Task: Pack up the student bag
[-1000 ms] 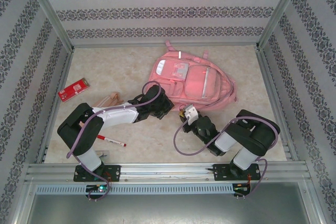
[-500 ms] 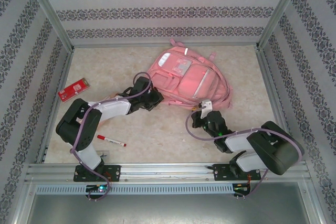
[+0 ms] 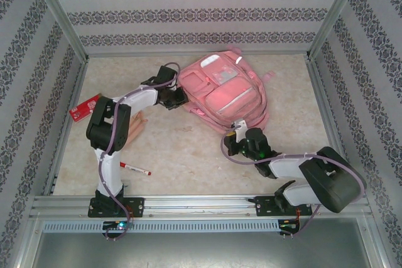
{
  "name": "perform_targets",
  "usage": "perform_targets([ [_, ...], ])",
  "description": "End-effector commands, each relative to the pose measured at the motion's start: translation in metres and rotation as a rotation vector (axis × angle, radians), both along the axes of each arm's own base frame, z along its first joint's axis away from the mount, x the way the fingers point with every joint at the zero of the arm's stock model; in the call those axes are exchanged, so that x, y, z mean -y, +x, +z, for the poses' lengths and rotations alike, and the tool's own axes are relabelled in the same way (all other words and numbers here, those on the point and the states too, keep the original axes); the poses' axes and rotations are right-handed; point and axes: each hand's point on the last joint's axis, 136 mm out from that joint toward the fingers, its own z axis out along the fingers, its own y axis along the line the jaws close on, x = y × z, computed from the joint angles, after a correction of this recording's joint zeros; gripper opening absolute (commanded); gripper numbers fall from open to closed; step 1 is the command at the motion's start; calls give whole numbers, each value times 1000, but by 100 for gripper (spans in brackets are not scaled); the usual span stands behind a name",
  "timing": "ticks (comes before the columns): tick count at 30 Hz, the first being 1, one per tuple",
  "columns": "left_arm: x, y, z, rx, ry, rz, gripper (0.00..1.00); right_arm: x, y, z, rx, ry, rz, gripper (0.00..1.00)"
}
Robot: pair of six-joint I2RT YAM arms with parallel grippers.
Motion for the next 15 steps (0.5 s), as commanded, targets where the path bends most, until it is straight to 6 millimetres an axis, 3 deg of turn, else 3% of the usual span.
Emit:
perform_targets([
  [1, -32, 27, -7, 22, 76, 27, 36, -35, -15, 9, 15, 21, 186, 0],
  [5, -43, 22, 10, 56, 2, 115, 47, -51, -12, 14, 22, 29, 224, 0],
  [9, -55, -19, 17, 67, -108, 280, 57, -59, -20, 7, -23, 26, 291, 0],
  [11, -45, -40, 20, 53, -168, 308, 57, -66, -17, 14, -11, 40, 315, 0],
  [15, -2, -72, 33, 82, -182, 239, 59, -73, -21, 8, -33, 43, 362, 0],
])
